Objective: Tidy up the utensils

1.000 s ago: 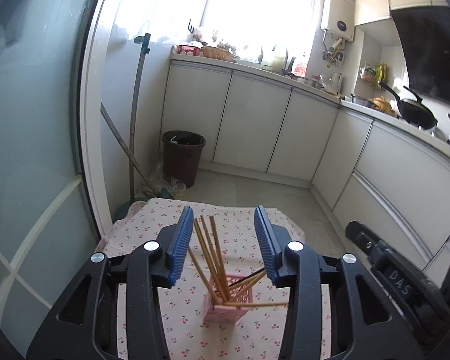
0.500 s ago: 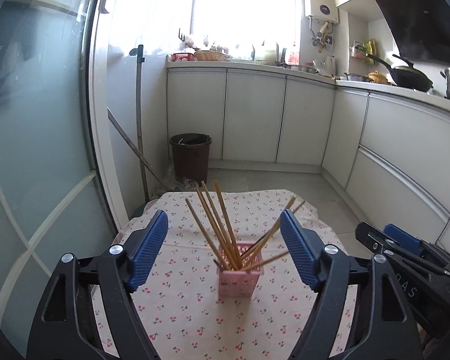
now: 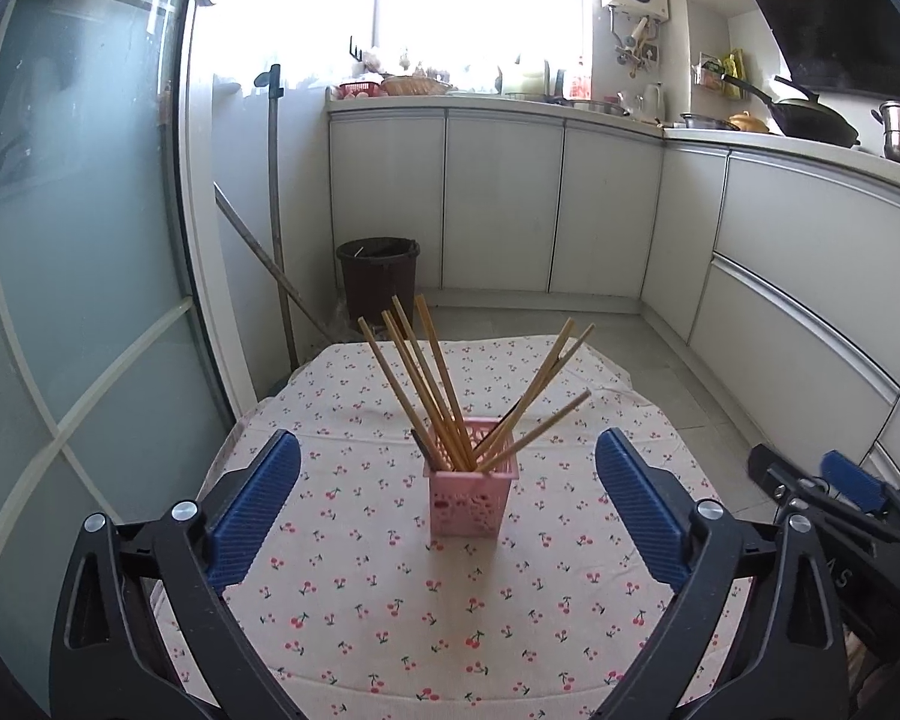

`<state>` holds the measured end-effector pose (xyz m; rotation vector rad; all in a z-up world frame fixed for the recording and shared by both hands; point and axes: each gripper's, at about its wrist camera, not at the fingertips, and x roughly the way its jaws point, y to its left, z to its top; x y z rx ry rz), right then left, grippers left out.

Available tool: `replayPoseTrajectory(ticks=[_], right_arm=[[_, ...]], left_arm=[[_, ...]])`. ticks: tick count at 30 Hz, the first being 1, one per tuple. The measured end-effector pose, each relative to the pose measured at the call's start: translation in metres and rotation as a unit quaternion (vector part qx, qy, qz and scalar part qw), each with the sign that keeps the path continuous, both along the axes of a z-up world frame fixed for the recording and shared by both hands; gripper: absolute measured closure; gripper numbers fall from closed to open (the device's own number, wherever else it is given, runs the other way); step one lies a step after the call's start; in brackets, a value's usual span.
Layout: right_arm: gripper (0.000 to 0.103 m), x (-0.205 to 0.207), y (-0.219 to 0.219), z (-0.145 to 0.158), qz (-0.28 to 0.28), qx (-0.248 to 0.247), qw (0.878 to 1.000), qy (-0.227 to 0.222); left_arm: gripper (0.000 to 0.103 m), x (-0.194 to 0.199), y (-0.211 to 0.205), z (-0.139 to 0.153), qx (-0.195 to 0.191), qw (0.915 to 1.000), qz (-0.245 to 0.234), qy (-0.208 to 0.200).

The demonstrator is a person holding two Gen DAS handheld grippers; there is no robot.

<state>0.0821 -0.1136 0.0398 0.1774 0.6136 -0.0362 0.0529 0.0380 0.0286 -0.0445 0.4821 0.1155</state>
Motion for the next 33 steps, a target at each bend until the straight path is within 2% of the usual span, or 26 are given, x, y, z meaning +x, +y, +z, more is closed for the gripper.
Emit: replayPoseTrajectory(ticks=[14,33], right_arm=[[0.008,-0.011,-0.010,-0.012,-0.026,-0.001,1.000,0.010],[0.007,-0.012,-0.012,-0.023,-0.025,0.006,0.999,0.030]], left_arm=[[0.007,-0.002,-0.007,-0.014,0.001,0.9997,-0.010,0.024],[0.007,-0.002,-0.016,-0.024,0.015,0.9990,-0.018,0.038]])
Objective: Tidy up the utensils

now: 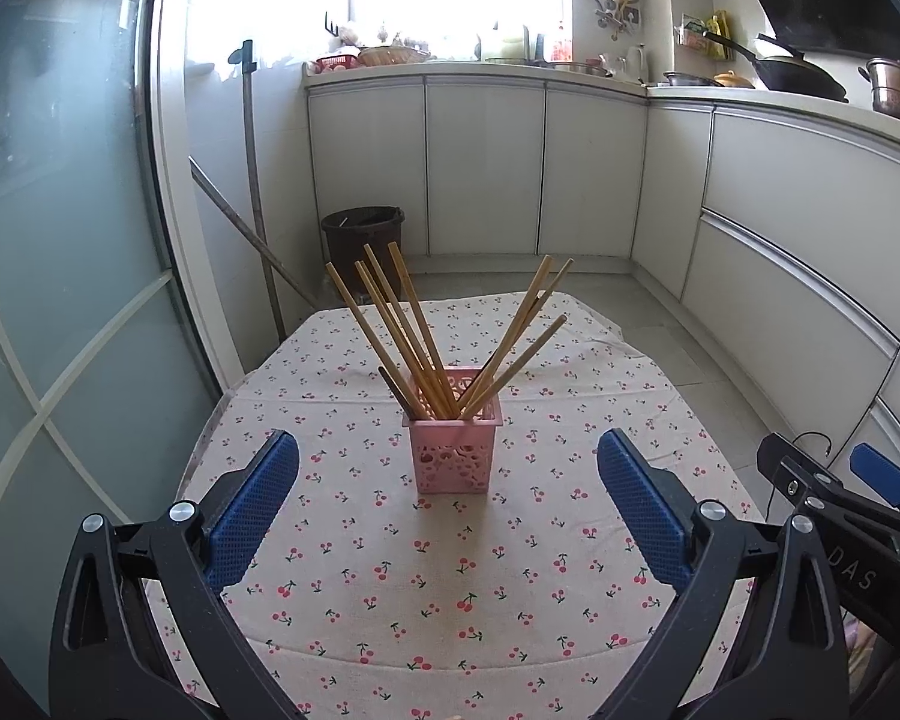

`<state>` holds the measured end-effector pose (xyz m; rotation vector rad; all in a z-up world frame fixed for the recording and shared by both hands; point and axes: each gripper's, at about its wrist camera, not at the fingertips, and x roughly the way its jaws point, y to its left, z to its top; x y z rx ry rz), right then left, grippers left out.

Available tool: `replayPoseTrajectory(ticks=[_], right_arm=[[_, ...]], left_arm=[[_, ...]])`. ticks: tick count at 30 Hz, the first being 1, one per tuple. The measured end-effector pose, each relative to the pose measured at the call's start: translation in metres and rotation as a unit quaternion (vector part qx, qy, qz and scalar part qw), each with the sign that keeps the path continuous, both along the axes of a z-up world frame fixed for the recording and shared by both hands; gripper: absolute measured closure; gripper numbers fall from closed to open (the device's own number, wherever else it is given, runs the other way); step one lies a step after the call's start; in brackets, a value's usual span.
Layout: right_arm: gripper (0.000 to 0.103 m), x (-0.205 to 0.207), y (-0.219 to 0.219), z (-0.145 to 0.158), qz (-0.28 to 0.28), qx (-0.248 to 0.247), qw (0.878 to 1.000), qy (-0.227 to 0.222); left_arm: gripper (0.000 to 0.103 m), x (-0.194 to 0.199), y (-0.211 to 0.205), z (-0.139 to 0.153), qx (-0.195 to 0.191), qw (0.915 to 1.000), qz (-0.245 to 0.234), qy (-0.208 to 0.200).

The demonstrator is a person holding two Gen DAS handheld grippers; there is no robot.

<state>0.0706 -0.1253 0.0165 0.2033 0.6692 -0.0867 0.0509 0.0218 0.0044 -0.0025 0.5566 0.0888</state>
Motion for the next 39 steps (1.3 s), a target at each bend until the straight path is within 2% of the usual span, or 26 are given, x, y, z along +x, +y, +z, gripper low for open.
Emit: replayPoseTrajectory(ticks=[23,39], right_arm=[[0.007,-0.0002,0.0025,-0.0005,-0.013,-0.029,0.999,-0.008],[0.007,0.0010,0.0020,-0.0031,-0.012,-0.023,1.000,-0.002]], left_arm=[[0.007,0.0041,0.0034,-0.0050,-0.003,1.0000,0.008,0.002],[0.007,0.0065,0.0051,-0.0093,0.000,0.9999,0.011,0.010]])
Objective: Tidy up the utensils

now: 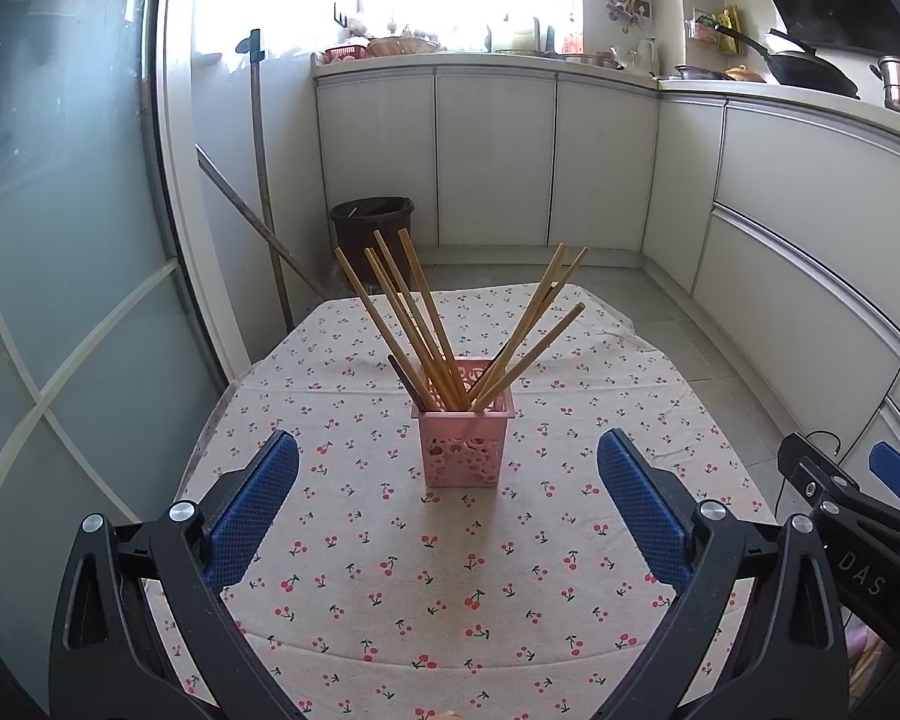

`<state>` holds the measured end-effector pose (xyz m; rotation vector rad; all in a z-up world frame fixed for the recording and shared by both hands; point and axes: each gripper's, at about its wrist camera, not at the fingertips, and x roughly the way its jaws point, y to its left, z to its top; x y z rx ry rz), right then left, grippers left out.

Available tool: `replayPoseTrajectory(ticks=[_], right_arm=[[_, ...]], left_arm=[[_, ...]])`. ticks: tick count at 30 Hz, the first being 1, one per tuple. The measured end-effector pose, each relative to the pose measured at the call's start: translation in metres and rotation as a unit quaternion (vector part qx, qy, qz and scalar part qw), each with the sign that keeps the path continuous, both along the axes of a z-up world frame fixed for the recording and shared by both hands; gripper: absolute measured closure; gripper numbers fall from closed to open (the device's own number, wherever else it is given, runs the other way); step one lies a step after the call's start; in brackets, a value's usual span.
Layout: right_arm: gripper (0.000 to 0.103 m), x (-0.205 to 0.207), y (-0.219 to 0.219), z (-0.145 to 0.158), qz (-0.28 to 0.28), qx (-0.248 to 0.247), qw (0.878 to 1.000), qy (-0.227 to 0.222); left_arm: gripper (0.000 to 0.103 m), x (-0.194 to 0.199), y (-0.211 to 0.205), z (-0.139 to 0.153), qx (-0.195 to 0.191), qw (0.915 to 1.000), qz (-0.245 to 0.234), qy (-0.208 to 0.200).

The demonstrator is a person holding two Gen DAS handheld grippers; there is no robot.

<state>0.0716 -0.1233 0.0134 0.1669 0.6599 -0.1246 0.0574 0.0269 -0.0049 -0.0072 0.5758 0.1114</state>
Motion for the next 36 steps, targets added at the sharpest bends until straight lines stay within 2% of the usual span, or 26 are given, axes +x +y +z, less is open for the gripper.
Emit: replayPoseTrajectory(ticks=[36], right_arm=[[0.007,0.0008,0.0011,-0.0058,0.000,0.007,1.000,0.011]], left_arm=[[0.007,0.0061,0.0018,-0.0075,0.009,0.9998,0.005,0.018]])
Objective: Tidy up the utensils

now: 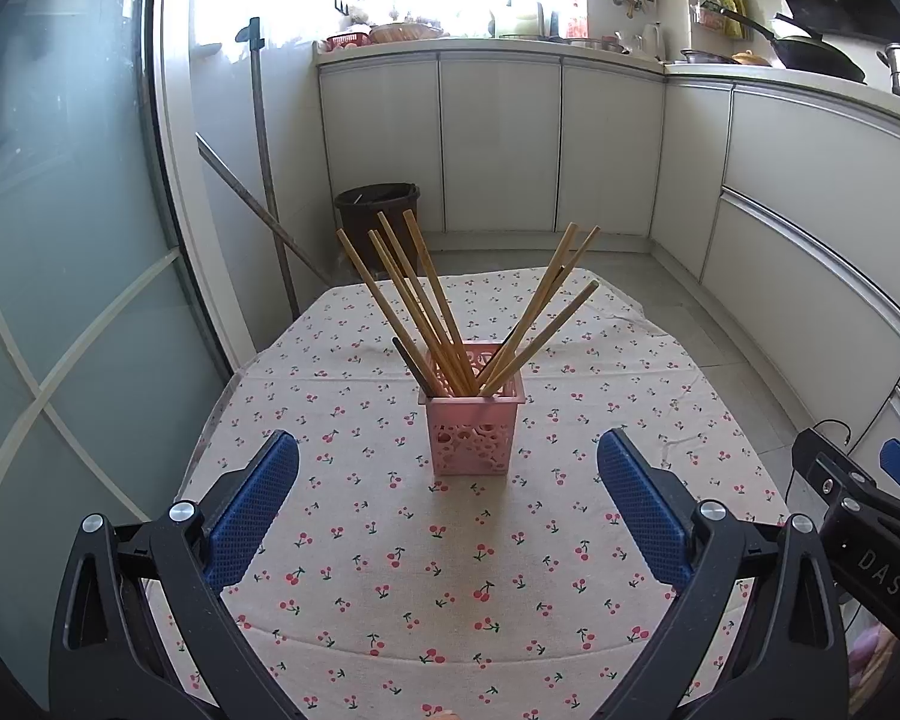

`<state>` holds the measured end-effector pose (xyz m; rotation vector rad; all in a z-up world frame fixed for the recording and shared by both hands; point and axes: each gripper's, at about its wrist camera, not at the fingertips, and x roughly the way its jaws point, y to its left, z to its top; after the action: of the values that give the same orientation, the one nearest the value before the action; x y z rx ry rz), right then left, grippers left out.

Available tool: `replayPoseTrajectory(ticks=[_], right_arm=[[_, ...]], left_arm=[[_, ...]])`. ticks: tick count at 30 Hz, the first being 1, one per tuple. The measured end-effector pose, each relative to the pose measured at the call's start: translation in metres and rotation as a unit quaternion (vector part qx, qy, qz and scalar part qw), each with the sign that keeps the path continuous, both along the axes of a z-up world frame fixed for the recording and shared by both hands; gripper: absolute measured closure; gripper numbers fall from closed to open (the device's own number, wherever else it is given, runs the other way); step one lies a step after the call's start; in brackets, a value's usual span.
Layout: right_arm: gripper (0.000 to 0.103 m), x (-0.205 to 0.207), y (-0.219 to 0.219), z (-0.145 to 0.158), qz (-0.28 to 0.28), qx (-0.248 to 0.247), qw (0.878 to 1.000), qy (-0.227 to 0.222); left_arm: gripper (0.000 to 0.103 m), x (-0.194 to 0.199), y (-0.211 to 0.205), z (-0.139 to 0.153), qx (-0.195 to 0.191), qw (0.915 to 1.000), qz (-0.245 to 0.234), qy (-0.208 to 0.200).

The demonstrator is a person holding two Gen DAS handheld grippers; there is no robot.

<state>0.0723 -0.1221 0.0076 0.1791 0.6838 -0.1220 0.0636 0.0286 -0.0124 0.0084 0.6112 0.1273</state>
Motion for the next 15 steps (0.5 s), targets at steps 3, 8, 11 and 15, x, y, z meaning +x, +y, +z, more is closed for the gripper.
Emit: replayPoseTrajectory(ticks=[3,8,11,15], right_arm=[[0.007,0.0004,0.0001,-0.0005,0.001,0.000,1.000,0.001],[0.007,-0.0003,-0.0009,-0.0008,0.000,0.001,1.000,0.002],[0.007,-0.0001,-0.0010,-0.0013,0.000,0.000,1.000,0.003],[0.007,0.0008,-0.0016,-0.0018,-0.002,0.002,1.000,0.007]], left_arm=[[0.007,0.0006,-0.0007,-0.0012,0.002,1.0000,0.000,0.002],[0.007,0.0003,-0.0014,-0.0019,0.003,1.0000,0.001,0.003],[0.007,0.0005,-0.0010,-0.0030,0.003,1.0000,0.002,0.004],[0.007,0.0046,0.0029,-0.0066,-0.013,0.9998,-0.002,0.014]])
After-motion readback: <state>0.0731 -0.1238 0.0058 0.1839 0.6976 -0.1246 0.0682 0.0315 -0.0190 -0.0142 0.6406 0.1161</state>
